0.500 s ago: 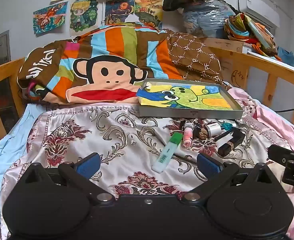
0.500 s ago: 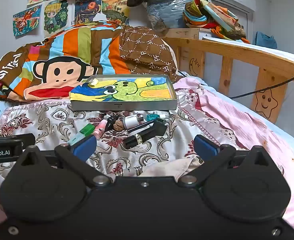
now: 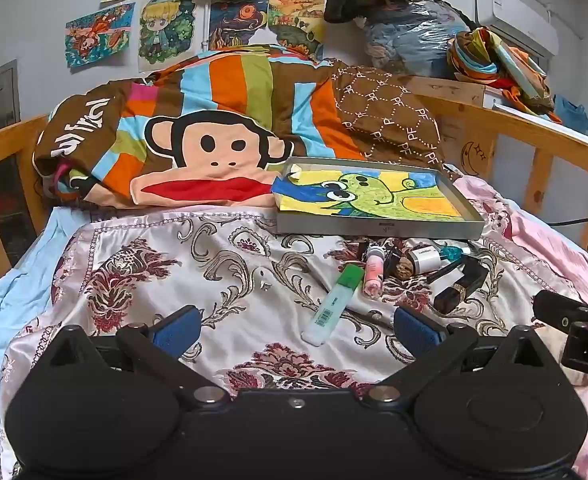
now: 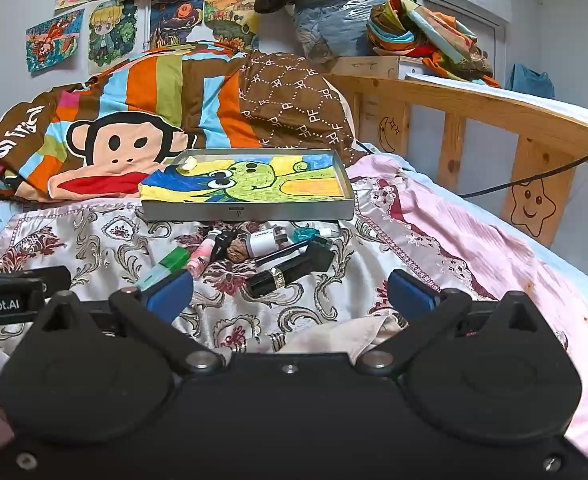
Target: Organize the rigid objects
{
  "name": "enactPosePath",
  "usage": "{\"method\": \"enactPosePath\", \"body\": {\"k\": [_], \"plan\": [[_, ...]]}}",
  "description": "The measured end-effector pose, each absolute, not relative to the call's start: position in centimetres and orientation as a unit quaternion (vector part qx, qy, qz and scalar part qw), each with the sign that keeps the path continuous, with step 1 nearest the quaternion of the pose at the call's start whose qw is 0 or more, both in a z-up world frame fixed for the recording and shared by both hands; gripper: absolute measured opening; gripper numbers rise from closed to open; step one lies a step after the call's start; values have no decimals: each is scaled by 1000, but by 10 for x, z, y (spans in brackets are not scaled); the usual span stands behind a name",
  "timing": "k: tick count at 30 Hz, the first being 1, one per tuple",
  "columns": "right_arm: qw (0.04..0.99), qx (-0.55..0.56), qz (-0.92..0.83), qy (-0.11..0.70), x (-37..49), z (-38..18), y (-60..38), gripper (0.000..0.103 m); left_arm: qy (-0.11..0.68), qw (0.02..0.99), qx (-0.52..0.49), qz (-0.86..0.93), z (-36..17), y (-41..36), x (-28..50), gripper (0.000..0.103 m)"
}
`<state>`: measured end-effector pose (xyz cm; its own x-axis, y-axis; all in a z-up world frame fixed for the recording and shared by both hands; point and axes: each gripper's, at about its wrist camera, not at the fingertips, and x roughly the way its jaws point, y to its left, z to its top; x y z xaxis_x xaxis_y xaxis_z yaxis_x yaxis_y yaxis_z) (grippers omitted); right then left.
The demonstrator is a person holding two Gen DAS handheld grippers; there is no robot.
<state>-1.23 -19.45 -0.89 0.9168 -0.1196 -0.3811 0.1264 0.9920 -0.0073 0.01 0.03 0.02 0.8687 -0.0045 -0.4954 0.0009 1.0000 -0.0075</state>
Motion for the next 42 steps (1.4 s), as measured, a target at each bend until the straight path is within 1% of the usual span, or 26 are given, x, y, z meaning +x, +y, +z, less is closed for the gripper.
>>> {"method": "enactPosePath", "body": {"k": [42], "plan": [[979, 9, -63, 194, -13, -8, -194, 103, 249, 969, 2, 0, 4, -2, -1, 102]]}}
